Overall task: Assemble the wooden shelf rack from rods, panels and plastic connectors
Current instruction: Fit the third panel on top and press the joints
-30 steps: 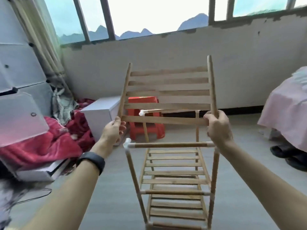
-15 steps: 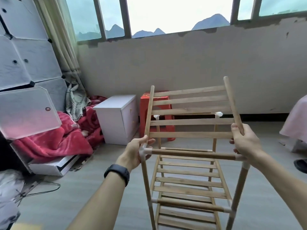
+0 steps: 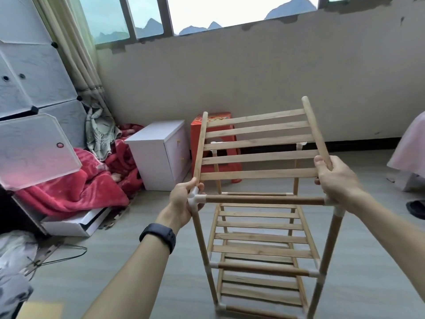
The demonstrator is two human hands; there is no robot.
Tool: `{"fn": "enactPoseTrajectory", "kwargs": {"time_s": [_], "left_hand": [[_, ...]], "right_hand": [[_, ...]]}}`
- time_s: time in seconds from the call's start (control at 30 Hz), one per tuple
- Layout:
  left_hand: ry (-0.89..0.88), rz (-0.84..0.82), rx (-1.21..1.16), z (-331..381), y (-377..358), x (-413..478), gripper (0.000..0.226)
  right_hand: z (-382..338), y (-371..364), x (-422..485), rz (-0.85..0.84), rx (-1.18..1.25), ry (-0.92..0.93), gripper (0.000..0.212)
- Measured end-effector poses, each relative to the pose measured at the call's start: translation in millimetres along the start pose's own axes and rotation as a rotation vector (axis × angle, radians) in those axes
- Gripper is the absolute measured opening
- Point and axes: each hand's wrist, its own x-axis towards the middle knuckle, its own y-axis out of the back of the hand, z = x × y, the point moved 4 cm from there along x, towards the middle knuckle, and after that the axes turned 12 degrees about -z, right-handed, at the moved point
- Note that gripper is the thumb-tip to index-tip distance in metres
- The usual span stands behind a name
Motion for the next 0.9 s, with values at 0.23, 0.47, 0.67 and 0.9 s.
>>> {"fn": "enactPoseTrajectory", "kwargs": {"time_s": [0.23,0.47,0.67,0.9], "left_hand": [[-0.104,0.109,0.381,5.7,5.3,3.3,0.029],[-0.083,0.105,0.631,10.9,1.8,-1.4,0.041],[-0.056,0.119,0.631,6.5,-1.0,-9.5,0.043],[-0.084,0.161,0.833,12.3,3.6,-4.2,0.043]], "right_hand": [[-1.7,1.6,-3.9,-0.024,0.005,-0.052,0.038],[-0.8,3.7,-2.9,-0.079,-0.013,-0.179,0.046],[-2.2,2.3,-1.7,-0.116,0.021,-0.184,0.047],[-2.6,4.0,-12.3,-0.159,0.381,-0.192,0.027]]}}
